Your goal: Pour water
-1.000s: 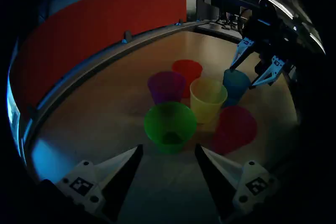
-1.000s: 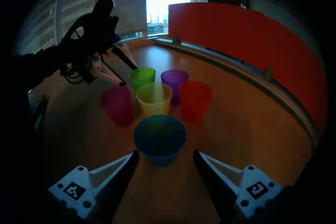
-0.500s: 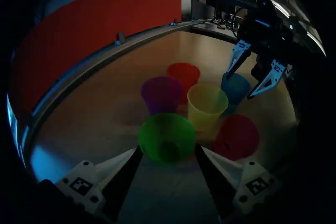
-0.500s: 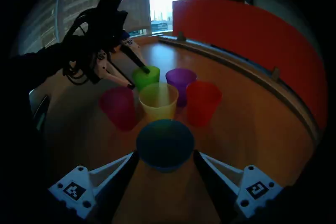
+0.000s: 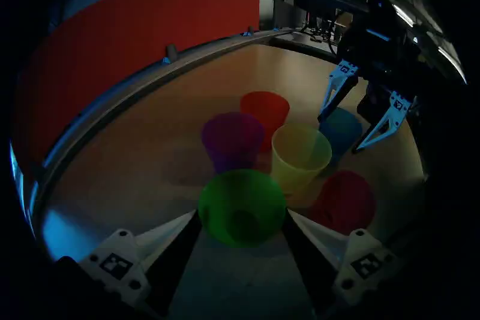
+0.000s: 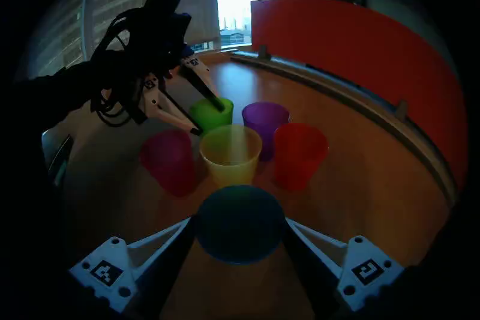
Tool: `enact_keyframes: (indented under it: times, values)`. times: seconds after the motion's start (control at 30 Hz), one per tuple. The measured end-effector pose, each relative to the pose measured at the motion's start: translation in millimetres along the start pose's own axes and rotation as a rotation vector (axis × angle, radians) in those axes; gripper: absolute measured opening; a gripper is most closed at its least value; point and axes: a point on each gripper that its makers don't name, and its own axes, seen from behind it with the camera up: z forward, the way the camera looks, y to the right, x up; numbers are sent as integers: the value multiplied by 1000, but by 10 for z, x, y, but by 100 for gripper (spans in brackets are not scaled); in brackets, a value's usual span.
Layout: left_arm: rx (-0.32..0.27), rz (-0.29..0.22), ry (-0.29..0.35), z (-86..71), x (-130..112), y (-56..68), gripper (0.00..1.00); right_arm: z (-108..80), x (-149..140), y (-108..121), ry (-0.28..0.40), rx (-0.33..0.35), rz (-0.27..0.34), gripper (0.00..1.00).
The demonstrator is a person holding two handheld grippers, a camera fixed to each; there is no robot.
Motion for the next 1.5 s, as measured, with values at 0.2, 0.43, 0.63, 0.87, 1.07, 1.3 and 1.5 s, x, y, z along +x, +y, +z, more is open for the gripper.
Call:
enact_keyframes:
  times: [0.2, 0.43, 0.63, 0.87, 1.07, 1.3, 1.5]
  values:
    - [4, 6, -6, 28, -16, -4, 87, 10, 1, 9, -1, -1, 3, 94]
    - [9, -6, 9, 37, 8, -26, 85, 14, 15, 13, 16, 1, 5, 93]
    - [10, -29, 40, -23, 86, -48, 84, 2, 16, 29, 24, -1, 8, 93]
    - [23, -41, 71, -149, 177, -47, 85, -66, 87, 40, 35, -7, 7, 93]
    - [30, -45, 113, -314, 332, 27, 85, -203, 240, 35, 68, -20, 9, 93]
    - [59, -31, 187, -602, 592, 128, 85, -439, 442, 6, 117, -47, 2, 93]
    - [81, -17, 249, -864, 814, 236, 85, -653, 610, -19, 163, -73, 3, 92]
